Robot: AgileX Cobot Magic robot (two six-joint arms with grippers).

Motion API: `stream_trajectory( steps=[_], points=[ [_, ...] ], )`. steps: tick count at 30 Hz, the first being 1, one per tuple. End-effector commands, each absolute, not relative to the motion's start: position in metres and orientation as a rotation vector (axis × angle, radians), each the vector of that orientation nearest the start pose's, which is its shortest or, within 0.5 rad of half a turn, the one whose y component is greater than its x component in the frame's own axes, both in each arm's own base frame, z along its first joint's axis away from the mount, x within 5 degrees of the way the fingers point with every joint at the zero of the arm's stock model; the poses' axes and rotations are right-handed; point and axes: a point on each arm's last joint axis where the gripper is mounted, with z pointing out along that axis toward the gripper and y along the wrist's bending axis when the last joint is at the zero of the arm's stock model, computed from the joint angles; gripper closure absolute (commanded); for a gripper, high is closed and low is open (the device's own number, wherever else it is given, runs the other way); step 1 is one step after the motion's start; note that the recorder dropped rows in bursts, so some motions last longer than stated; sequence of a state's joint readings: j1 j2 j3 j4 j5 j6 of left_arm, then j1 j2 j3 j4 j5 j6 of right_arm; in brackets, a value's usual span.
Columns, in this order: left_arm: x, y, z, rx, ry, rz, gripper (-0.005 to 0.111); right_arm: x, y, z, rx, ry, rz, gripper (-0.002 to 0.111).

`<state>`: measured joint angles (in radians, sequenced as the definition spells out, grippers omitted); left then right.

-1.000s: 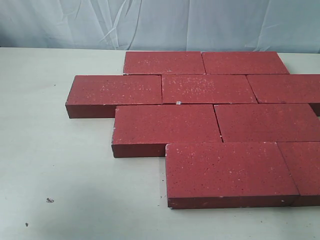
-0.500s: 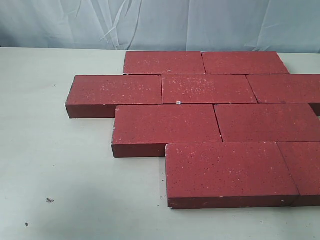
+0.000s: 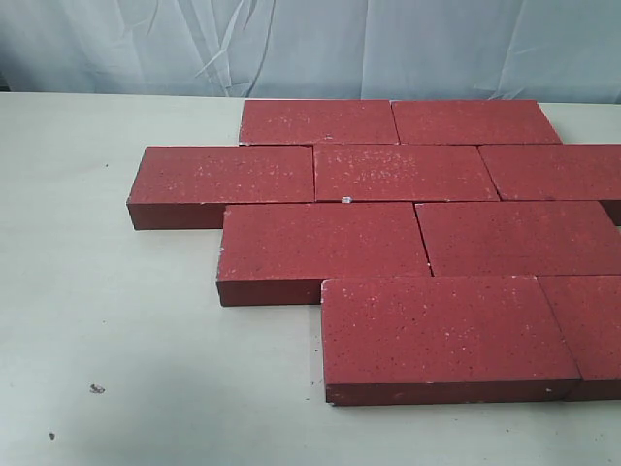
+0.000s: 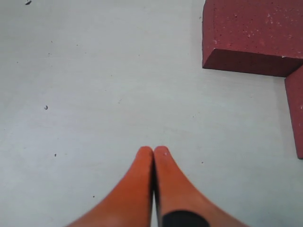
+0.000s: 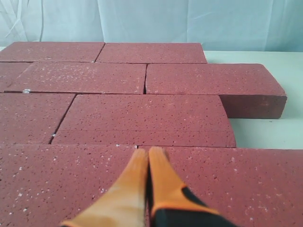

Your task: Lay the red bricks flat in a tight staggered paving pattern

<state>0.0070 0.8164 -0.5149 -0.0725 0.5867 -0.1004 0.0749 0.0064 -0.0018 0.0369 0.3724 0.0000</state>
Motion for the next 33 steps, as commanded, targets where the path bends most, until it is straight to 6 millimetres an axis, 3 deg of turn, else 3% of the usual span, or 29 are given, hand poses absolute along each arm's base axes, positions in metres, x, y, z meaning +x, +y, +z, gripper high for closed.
stream_trajectory(
  steps=[1, 16, 19, 23, 33],
  points=[
    [0.139, -0.001, 0.267, -0.158, 2.290, -0.096, 0.107, 0.053, 0.005, 0.181, -0.045, 1.841, 0.079, 0.109],
    [0.076, 0.007, 0.307, -0.046, 1.910, 0.082, 0.107, 0.053, 0.005, 0.181, -0.045, 1.845, 0.079, 0.109],
    [0.065, 0.007, 0.298, -0.044, 1.861, 0.079, 0.107, 0.053, 0.005, 0.181, -0.045, 1.845, 0.079, 0.109],
    [0.054, 0.007, 0.272, -0.043, 1.852, 0.078, 0.107, 0.053, 0.005, 0.181, -0.045, 1.845, 0.079, 0.109],
    [0.048, 0.005, 0.217, -0.028, 1.749, 0.058, 0.107, 0.053, 0.005, 0.181, -0.045, 1.845, 0.079, 0.109]
  ],
)
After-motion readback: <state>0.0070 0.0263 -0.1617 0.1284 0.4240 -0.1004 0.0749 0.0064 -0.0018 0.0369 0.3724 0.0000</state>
